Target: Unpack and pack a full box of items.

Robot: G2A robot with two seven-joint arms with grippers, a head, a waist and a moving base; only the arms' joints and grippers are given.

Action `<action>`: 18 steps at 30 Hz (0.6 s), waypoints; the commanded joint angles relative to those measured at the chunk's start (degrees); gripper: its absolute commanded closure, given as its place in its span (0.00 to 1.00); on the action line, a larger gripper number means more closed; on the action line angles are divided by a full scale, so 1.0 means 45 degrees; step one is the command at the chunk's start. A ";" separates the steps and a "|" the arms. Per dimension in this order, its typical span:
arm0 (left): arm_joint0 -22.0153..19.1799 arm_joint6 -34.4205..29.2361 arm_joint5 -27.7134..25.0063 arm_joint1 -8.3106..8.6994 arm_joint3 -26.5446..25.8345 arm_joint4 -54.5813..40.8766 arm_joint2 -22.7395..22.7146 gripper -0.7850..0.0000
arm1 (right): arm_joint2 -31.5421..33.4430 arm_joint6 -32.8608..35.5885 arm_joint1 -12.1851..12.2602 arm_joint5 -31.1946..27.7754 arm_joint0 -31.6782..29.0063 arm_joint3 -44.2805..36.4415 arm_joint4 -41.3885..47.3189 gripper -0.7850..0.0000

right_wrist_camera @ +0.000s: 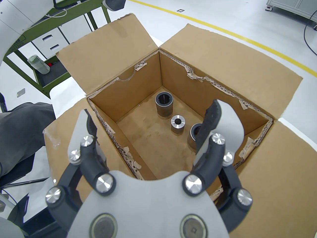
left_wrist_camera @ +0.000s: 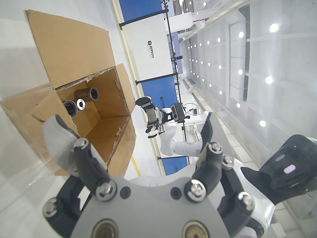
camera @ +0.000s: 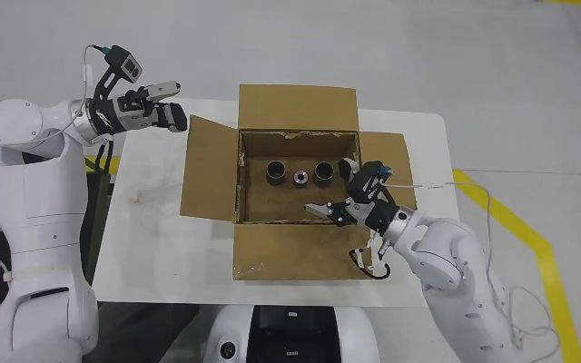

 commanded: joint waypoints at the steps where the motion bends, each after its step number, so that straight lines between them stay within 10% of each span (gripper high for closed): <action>1: 0.0000 0.0000 0.0000 0.0000 0.0000 0.0000 0.0000 0.00 | 0.0048 -0.0104 0.0005 0.0115 -0.0057 0.0054 0.0028 0.00; 18: 0.0000 0.0000 0.0000 0.0000 0.0000 0.0000 0.0000 0.00 | 0.1834 0.4679 0.0557 -0.0708 0.0237 0.1321 0.8811 0.00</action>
